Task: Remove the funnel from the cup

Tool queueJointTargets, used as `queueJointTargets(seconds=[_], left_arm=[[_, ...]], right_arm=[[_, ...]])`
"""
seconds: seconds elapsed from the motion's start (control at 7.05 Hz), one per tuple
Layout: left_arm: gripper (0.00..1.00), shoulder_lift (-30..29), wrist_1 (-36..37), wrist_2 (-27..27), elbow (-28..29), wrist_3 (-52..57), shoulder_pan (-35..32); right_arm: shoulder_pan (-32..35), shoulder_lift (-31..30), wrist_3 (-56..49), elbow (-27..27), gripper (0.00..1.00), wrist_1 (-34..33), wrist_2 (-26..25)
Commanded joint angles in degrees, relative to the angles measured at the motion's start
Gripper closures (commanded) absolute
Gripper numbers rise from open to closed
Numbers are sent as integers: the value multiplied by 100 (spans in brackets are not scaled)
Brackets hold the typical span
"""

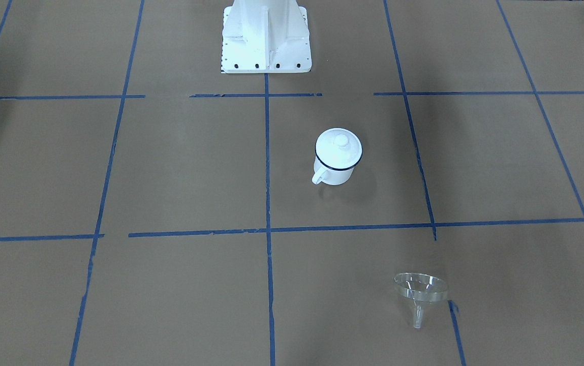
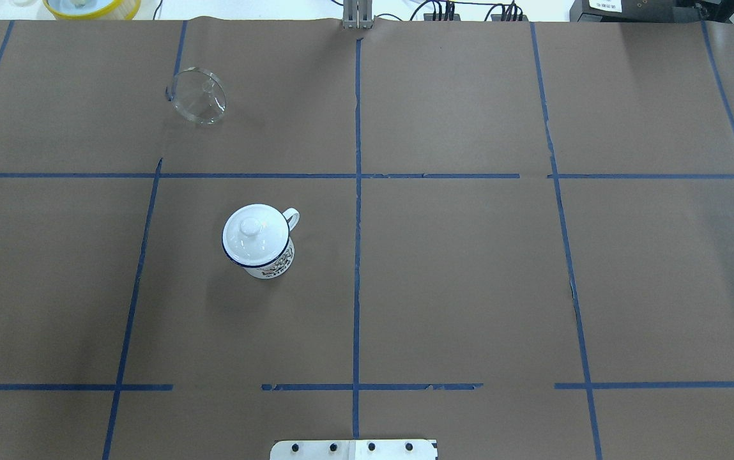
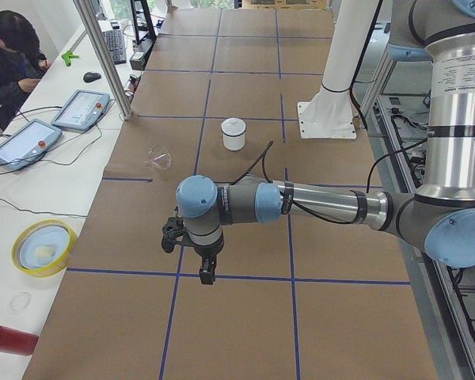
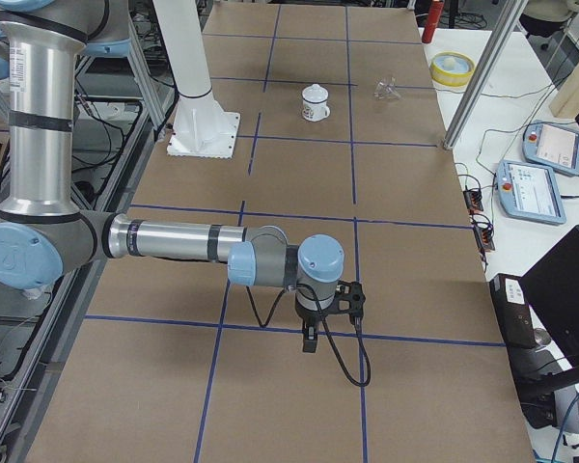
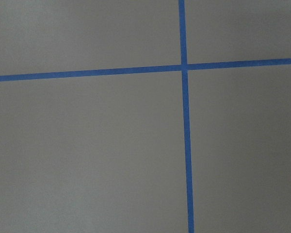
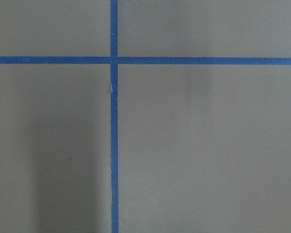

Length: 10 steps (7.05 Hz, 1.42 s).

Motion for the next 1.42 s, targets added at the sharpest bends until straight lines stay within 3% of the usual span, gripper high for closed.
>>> queueJointTargets(seconds=[0.0, 1.28], left_arm=[[0, 3, -1, 11, 113, 12, 4], [0, -14, -9, 3, 34, 3, 4]], right_arm=[[0, 0, 0, 0, 0, 0, 0], [0, 0, 0, 0, 0, 0, 0]])
